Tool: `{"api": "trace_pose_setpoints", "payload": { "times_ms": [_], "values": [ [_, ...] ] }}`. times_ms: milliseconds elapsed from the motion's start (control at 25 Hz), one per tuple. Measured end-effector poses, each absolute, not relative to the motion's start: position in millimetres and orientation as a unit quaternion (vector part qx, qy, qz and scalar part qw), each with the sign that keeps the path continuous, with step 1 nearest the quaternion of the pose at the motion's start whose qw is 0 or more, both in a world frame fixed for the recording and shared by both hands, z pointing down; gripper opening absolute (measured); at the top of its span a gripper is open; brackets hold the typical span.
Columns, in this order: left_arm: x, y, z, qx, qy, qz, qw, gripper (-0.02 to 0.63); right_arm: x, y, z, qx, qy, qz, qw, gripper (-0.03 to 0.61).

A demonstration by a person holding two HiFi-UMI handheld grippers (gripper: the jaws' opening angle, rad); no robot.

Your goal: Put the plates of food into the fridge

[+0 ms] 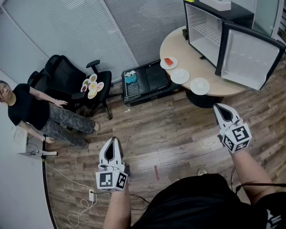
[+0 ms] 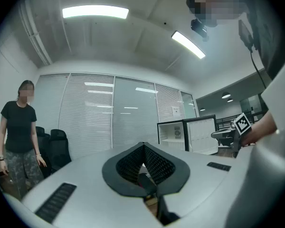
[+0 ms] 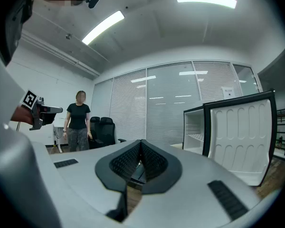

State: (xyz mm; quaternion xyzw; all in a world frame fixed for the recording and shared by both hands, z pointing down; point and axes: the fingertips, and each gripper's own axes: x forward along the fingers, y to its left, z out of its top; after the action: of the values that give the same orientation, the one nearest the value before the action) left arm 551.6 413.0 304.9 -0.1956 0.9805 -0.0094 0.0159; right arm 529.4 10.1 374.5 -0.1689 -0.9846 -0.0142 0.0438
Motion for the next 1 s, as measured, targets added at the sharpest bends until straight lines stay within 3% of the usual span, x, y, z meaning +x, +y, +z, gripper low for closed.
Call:
{"api": "trace_pose_setpoints", "payload": {
  "times_ms": [520,680,1000],
  "values": [
    [562,449,339,-0.235,0.972,0.003,-0.009,0.003,556,42,387,-0.142,-0.987,-0.033,0.061,0.005],
    [557,451,355,-0.237,0.971,0.017,-0.025,0.003,566,36,395,-0.127,-0.989,0.007,0.069,0.005],
    [506,440,333,-0.232,0.973,0.013,-0.003,0.003,516,23,409,-0.120,-0.990,0.031,0.060,0.005]
  ]
}}
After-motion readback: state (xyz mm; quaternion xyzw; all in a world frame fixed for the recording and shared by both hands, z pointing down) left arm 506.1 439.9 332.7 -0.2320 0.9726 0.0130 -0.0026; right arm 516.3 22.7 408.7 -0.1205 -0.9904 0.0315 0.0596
